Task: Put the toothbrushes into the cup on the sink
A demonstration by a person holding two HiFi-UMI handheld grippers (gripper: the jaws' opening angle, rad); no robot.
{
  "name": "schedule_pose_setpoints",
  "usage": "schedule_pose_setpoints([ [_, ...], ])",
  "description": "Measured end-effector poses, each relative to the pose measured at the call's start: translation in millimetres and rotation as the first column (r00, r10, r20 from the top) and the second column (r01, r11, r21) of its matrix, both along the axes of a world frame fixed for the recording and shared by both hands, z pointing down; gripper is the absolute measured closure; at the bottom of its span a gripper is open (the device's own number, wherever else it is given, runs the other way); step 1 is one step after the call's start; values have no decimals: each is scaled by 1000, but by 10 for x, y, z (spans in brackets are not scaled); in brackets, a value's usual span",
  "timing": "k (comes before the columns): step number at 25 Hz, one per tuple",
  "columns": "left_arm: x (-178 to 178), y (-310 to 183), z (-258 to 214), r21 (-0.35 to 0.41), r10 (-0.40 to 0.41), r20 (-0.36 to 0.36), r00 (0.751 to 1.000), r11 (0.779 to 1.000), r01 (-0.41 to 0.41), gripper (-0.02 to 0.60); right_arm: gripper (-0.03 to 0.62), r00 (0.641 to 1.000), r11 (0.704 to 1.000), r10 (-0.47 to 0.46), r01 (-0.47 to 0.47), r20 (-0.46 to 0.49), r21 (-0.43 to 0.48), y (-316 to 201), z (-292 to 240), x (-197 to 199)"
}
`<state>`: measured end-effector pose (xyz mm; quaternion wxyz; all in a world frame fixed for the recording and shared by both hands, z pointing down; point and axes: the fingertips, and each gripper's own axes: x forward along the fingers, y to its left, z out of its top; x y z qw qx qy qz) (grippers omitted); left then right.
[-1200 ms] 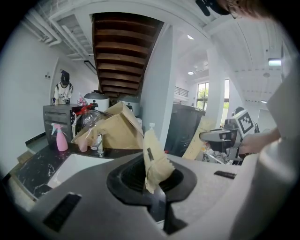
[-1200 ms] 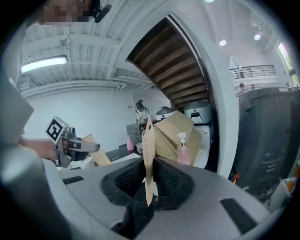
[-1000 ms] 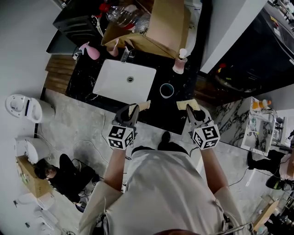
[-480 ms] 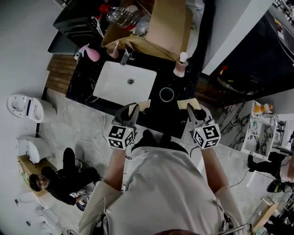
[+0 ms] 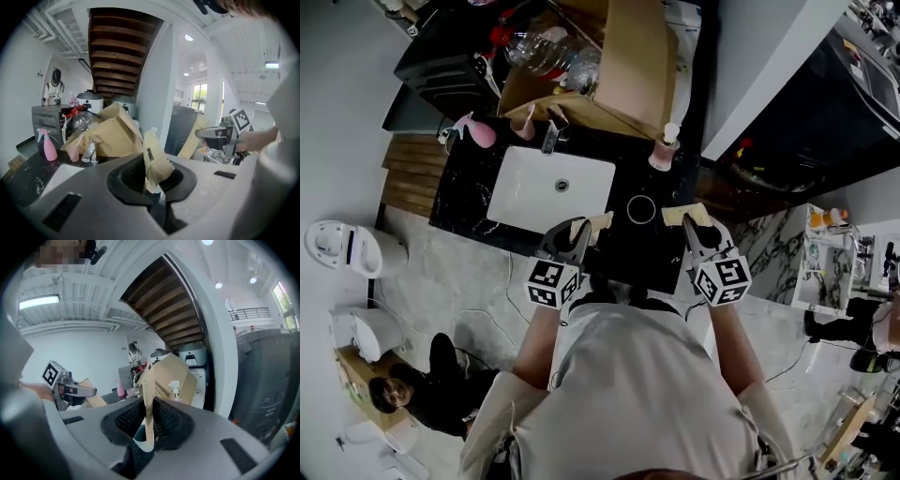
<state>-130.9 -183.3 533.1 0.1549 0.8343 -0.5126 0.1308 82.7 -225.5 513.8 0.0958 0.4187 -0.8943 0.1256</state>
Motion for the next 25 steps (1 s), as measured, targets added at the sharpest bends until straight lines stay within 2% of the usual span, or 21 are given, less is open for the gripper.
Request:
schedule_pose_setpoints([
  [4,-61,-61,42,-5,7,-12,1000,1000,-7,548,523,1000,1000,-4,4,8,-1,-117,-30,-143],
  [9,-251,-5,105,-25,-20,-22,1000,999,19,548,523,999,998,-29,30,27,-52,-225,160,-366],
  [15,-454,99,180,-58,-72,-15,997,996,71,548,523,998,991,-59,55,-29,-120,-308,710,-549],
  [19,-546,172,238,-73,-104,-11,995,992,103,548,522,994,989,-80,71,-72,-130,-308,962,-633],
  [25,-642,303,306,-94,-138,-8,990,986,137,548,521,990,982,-74,52,-119,-179,-333,1316,-707],
])
